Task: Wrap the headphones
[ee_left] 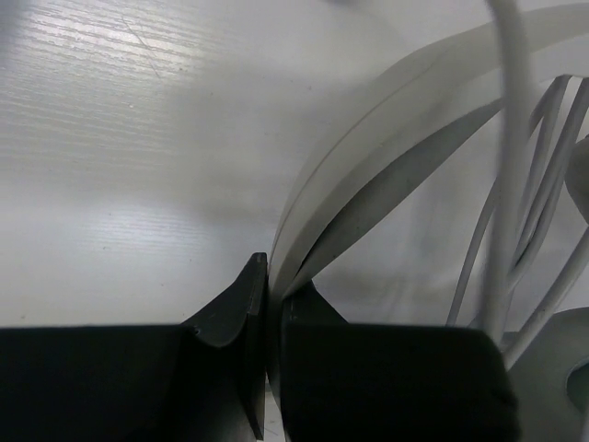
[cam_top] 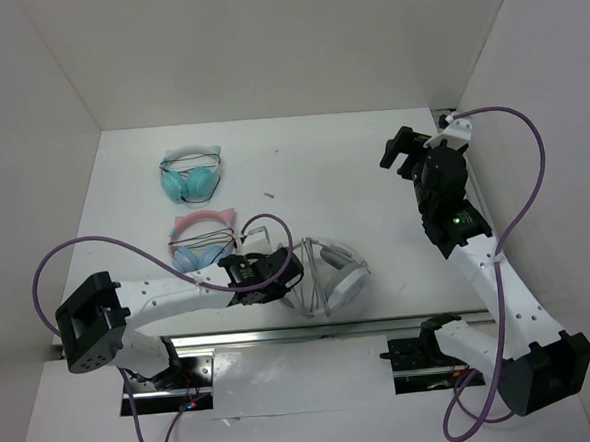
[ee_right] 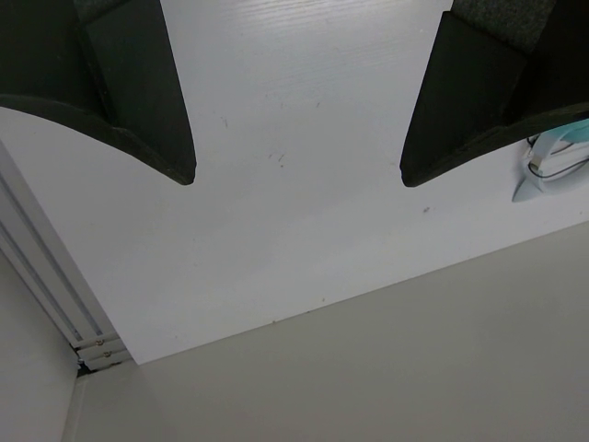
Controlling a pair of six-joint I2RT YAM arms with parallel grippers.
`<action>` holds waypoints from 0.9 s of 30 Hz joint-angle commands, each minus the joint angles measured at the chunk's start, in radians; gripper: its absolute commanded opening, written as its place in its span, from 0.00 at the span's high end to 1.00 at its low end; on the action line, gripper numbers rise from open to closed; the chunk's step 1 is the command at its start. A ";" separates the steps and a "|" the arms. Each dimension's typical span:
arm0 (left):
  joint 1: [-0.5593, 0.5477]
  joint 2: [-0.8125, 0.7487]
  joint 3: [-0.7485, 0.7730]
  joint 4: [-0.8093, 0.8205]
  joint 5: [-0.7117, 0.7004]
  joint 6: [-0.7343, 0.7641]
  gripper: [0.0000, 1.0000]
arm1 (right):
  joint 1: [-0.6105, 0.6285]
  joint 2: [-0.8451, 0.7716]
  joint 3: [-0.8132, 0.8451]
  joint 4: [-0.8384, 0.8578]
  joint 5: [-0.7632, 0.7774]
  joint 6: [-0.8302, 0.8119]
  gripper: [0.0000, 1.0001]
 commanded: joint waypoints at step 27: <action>0.016 0.276 0.561 -0.204 0.293 0.559 1.00 | 0.006 -0.006 0.020 0.029 -0.017 -0.035 0.01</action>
